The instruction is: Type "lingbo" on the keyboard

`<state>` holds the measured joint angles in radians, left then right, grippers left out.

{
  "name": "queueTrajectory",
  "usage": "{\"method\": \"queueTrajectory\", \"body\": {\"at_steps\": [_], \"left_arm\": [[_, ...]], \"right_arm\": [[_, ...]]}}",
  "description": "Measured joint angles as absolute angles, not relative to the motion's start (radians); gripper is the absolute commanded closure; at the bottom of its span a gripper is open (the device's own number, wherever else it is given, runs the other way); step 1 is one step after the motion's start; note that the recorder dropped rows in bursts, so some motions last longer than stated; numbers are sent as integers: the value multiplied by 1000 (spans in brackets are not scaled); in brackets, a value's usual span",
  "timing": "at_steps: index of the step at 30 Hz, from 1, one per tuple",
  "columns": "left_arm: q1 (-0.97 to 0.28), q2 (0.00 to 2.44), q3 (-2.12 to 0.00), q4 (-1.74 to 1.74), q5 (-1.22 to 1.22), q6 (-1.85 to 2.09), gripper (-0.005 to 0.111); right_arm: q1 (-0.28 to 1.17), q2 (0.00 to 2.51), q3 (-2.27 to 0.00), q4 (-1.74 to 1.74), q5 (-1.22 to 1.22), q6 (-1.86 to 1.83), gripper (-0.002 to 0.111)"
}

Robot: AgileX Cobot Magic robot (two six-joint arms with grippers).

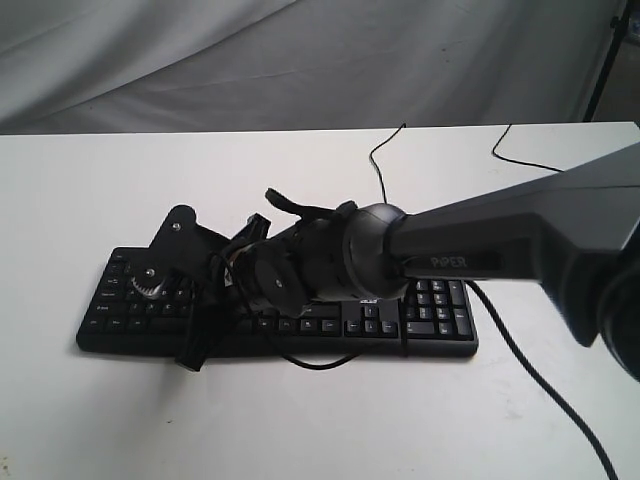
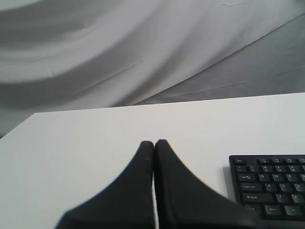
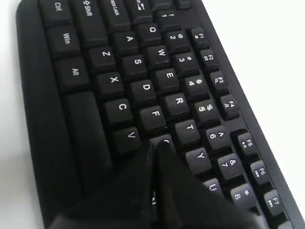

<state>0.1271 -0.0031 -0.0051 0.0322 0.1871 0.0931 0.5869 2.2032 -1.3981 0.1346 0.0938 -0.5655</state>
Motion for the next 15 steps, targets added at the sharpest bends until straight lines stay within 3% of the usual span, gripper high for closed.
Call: {"method": "queueTrajectory", "body": {"at_steps": [15], "left_arm": [[127,-3,-5,32,187,93,106]], "right_arm": [[587,2164,-1398,126,106,-565,108]]}}
